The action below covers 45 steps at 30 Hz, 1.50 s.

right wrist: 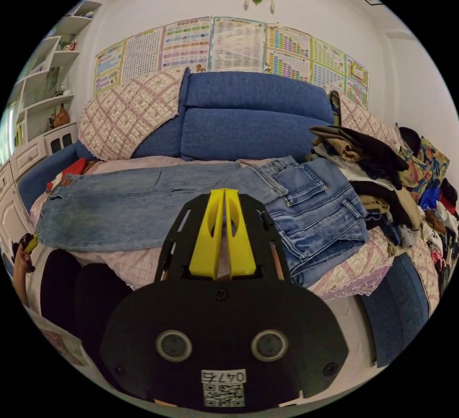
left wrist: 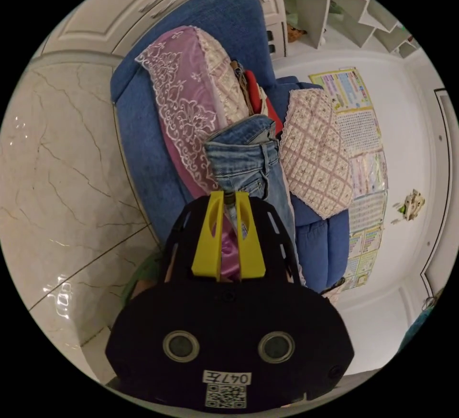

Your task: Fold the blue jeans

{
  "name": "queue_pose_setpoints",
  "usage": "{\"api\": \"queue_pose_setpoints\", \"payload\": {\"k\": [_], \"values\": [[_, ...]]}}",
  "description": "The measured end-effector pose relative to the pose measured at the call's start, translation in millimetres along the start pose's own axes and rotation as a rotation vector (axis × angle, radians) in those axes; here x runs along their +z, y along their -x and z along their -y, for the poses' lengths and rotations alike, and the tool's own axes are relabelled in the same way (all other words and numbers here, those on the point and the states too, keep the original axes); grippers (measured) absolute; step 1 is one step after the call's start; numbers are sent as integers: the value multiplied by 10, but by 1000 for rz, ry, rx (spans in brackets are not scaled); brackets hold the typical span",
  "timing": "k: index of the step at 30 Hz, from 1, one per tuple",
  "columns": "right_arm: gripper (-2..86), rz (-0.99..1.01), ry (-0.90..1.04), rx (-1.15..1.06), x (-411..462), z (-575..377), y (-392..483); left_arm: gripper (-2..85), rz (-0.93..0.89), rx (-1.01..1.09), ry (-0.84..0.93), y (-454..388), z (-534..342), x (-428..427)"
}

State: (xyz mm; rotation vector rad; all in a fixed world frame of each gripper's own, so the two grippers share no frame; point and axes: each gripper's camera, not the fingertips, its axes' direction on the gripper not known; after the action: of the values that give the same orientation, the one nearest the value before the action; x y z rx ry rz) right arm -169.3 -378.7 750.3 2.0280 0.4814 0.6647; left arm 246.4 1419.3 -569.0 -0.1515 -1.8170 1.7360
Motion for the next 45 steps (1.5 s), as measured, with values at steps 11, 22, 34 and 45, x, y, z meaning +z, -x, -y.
{"api": "queue_pose_setpoints", "payload": {"k": [11, 22, 34, 45], "values": [[-4, 103, -39, 63, 211, -14, -45, 44, -56, -26, -55, 241, 258, -332], [12, 146, 3, 108, 427, 128, -136, 64, -95, 15, -46, 214, 507, -331], [39, 107, 39, 151, 554, 261, -367, 87, -79, 4, 23, 175, 709, -256], [60, 91, 109, 206, 727, 407, -717, 6, -156, -8, 46, 286, 753, -294]]}}
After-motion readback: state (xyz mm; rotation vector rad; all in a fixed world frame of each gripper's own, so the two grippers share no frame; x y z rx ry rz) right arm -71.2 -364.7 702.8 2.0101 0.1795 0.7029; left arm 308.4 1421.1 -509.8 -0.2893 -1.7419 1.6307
